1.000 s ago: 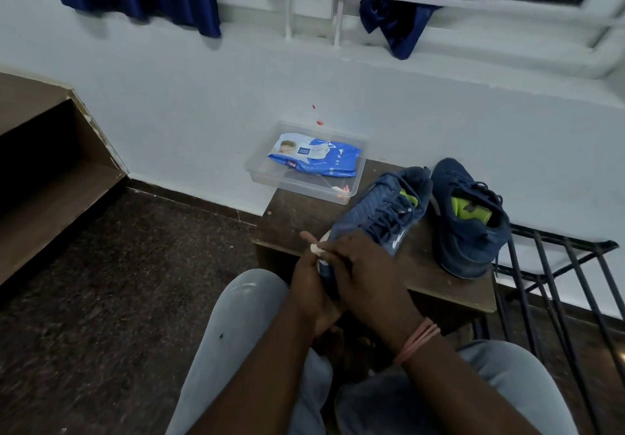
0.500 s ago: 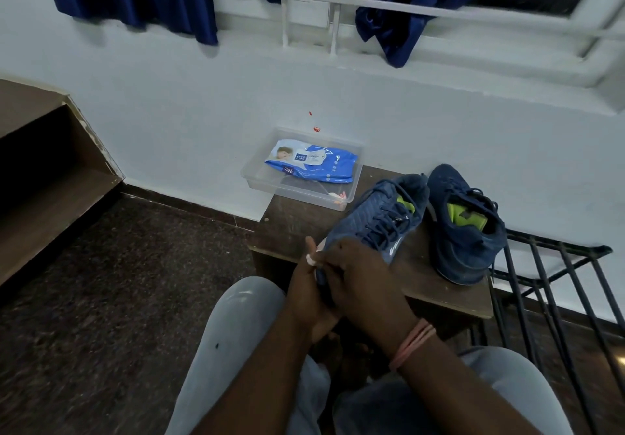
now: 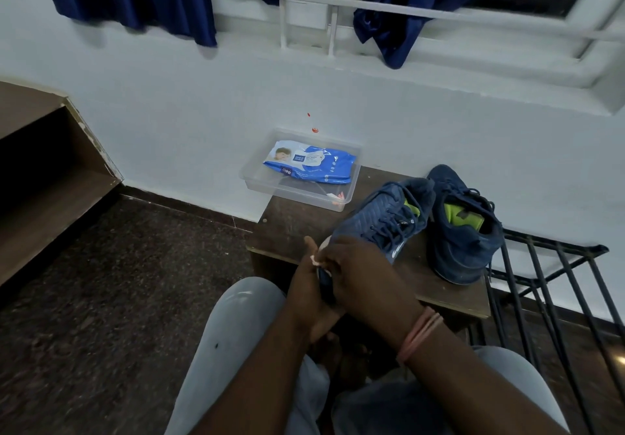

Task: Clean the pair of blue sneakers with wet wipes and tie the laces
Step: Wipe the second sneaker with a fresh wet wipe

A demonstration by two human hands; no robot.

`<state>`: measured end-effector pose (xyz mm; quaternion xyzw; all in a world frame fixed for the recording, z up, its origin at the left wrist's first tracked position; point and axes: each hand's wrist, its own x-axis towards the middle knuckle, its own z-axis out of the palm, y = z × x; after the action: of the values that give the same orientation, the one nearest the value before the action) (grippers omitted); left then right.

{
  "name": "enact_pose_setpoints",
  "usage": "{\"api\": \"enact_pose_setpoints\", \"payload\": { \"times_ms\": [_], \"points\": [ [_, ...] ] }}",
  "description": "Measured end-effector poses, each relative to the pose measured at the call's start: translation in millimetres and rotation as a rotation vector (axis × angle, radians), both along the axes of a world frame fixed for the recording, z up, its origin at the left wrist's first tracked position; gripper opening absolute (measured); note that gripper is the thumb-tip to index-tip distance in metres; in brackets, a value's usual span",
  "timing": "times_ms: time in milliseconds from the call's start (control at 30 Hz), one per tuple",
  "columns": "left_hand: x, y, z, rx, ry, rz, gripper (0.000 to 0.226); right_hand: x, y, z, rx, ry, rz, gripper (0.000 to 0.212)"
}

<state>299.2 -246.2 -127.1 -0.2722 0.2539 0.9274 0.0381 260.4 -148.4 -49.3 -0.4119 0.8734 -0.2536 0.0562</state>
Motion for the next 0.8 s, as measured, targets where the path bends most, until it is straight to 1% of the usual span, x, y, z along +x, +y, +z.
{"api": "enact_pose_setpoints", "payload": {
  "times_ms": [67,100,133,167,200,233,267,300,333,367,400,433,467,533,567,600,633,667,700,767,800],
  "points": [
    [-9,7,-2,-0.108,0.063,0.009,0.062,-22,-2,-2,0.036,0.078,-0.044,0.018],
    [-19,12,-6,-0.245,0.094,0.085,0.056,-34,-4,-2,0.058,0.098,-0.094,0.019],
    [-25,13,3,-0.179,0.188,0.049,0.050,-44,-4,-2,0.058,0.113,-0.148,0.019],
    [-26,11,9,-0.317,0.243,0.029,0.049,-49,-4,-1,0.046,0.125,-0.186,0.019],
    [-31,11,2,-0.486,0.206,0.072,0.055,-48,-4,0,0.031,0.132,-0.183,0.020],
    [-27,10,4,-0.410,0.174,0.001,0.067,-40,-5,1,0.007,0.122,-0.136,0.021],
    [-20,13,9,-0.352,0.108,0.068,0.071,-28,-4,1,-0.014,0.096,-0.065,0.021],
    [-17,9,-1,-0.196,0.084,0.044,0.067,-13,-4,3,-0.013,0.059,-0.002,0.019],
    [-9,5,-6,-0.086,0.132,-0.001,0.062,-1,-2,4,-0.006,0.023,0.043,0.017],
    [-7,2,-8,-0.103,0.094,0.002,0.061,3,0,3,-0.002,0.004,0.056,0.015],
    [-7,3,-5,-0.009,0.163,0.013,0.061,0,2,0,0.000,0.005,0.049,0.015],
    [-12,6,-3,-0.022,0.131,0.068,0.059,-7,2,-2,0.000,0.027,0.025,0.016],
    [-16,11,0,-0.224,0.140,0.168,0.055,-17,1,-4,-0.006,0.051,-0.015,0.018],
    [-21,11,-2,-0.487,0.242,0.344,0.054,-36,-2,-6,0.003,0.080,-0.101,0.020],
    [-18,7,-2,-0.432,0.284,0.371,0.052,-41,-5,-6,0.024,0.085,-0.132,0.019],
    [-12,5,8,-0.271,0.209,0.182,0.049,-40,-7,-6,0.035,0.095,-0.156,0.019],
    [-10,7,6,-0.284,0.103,0.080,0.049,-36,-9,-7,0.038,0.093,-0.165,0.020],
    [-5,5,7,-0.150,0.050,-0.048,0.053,-29,-10,-8,0.016,0.081,-0.151,0.022],
    [2,0,2,-0.097,0.061,-0.104,0.060,-20,-8,-8,-0.030,0.050,-0.126,0.025],
    [2,0,2,-0.152,0.065,-0.053,0.073,-1,-5,-6,-0.072,-0.019,-0.065,0.024],
    [2,-1,3,-0.128,0.070,-0.024,0.075,4,-5,-5,-0.054,-0.032,-0.054,0.023]
  ]
}}
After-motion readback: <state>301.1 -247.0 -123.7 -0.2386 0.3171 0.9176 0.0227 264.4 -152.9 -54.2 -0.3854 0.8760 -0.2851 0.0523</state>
